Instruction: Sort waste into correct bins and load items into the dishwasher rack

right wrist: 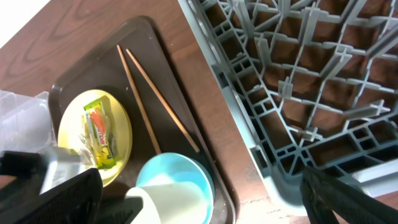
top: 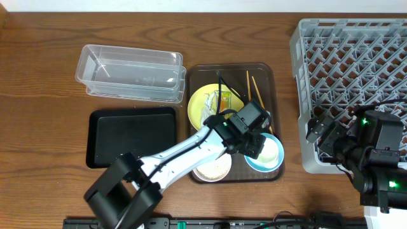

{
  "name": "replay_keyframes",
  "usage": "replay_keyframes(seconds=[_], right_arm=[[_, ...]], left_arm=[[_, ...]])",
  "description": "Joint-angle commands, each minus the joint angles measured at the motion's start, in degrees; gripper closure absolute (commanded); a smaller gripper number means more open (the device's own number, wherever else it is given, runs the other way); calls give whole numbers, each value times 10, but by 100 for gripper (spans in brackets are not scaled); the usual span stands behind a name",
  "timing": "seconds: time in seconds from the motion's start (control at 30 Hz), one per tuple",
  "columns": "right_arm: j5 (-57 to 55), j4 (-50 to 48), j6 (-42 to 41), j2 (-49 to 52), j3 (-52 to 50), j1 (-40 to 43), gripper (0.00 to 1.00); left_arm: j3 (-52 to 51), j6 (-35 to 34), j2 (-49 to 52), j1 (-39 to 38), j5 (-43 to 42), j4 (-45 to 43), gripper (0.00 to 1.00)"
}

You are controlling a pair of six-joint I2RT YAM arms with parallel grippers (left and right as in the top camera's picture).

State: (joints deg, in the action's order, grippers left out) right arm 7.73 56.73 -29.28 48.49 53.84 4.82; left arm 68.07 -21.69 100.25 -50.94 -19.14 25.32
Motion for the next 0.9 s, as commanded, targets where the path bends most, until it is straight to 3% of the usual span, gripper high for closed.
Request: replay_keyframes(seconds=[0.0,0.07,0.17,0.33,0.5,0.63,0.73,0.87], right_arm=[[3,-4,9,-2,13,5,1],[9,-4,14,-2,13,5,1],[90,-29,90,-2,13,5,1],[368,-113,227,-2,13,4,1],[550,-188,241,-2,12,3,1],[665,-257,242,0,12,-16,2],[675,-300,235,2,12,-59,4],[574,-329,191,14,12,-125,7]], left_arm=[[27,-1,-68,31,-36,3,94],[27,0,-101,62,-61,16,94],[27,0,-148,134,-139,38,94],[27,15,-185,269,-365,45,94],[27,21,-186,353,-549,43,94],[27,26,-186,369,-632,37,94],[27,25,-186,368,-685,15,94],[27,25,-186,367,-708,7,94]])
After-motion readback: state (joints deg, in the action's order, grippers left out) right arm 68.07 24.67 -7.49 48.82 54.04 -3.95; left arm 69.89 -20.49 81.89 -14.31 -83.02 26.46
